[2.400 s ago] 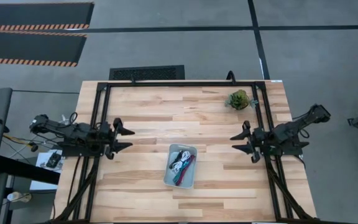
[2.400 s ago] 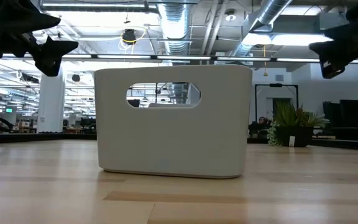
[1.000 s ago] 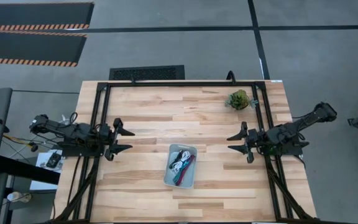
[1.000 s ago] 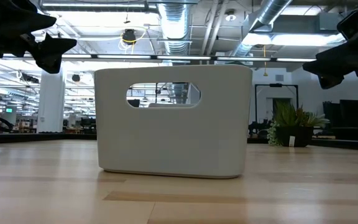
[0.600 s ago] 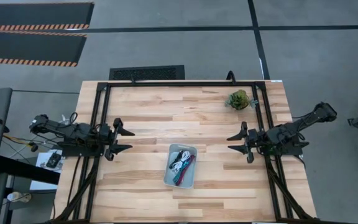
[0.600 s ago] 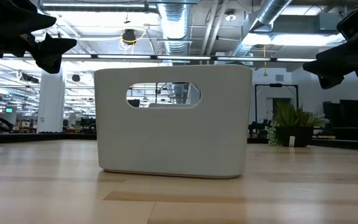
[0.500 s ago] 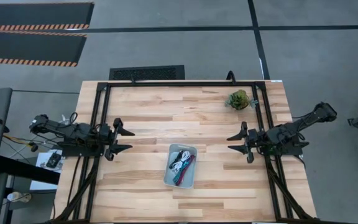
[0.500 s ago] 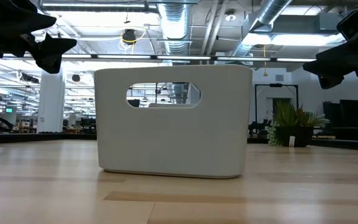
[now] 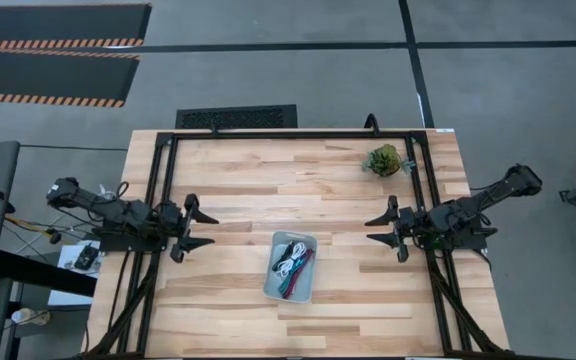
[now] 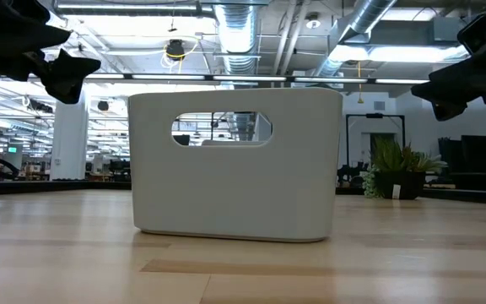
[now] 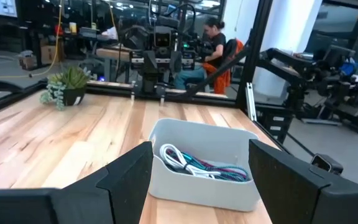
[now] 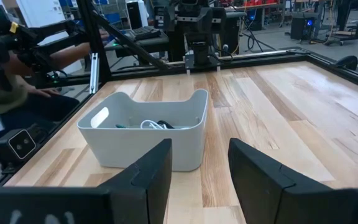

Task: Pick and place USB-C Cables
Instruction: Return to Home Position

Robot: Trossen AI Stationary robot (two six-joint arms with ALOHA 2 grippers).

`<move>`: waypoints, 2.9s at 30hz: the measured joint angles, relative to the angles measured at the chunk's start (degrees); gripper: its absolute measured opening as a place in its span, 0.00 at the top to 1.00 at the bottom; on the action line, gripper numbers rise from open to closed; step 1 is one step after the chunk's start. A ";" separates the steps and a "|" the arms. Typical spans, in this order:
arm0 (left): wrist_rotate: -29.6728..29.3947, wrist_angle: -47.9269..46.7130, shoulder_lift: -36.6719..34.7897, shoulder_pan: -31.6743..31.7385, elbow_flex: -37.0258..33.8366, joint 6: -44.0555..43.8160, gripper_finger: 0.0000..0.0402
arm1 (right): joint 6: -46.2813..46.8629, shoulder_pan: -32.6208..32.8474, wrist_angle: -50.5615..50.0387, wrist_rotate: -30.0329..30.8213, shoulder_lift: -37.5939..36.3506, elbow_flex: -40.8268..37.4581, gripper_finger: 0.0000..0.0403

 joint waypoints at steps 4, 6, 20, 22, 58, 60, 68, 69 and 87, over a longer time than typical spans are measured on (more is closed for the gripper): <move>-0.02 -0.03 0.51 0.00 0.00 0.01 0.37 | 0.00 0.00 0.00 0.01 0.00 0.00 0.55; -0.04 -0.03 0.51 0.00 0.00 -0.01 0.37 | 0.00 0.00 0.00 0.01 0.00 0.00 0.54; -0.07 -0.05 0.51 0.02 0.00 0.01 0.37 | 0.00 0.00 0.02 0.01 0.00 0.00 0.55; -0.07 -0.05 0.51 0.02 0.00 0.01 0.37 | 0.00 0.00 0.00 0.01 -0.01 0.00 0.55; -0.09 -0.08 0.51 0.02 -0.01 0.03 0.37 | 0.01 0.00 0.02 0.04 0.00 0.02 0.55; -0.09 -0.10 0.51 0.02 0.00 0.03 0.37 | 0.00 0.00 0.02 0.05 0.00 0.02 0.55; -0.09 -0.10 0.51 0.02 0.00 0.03 0.37 | 0.00 0.00 0.01 0.05 0.00 0.02 0.54; -0.09 -0.08 0.51 0.02 0.00 0.03 0.37 | 0.00 0.00 0.00 0.05 0.00 0.02 0.54; -0.09 -0.08 0.51 0.04 -0.02 0.05 0.37 | 0.02 0.00 0.00 0.05 -0.02 0.02 0.55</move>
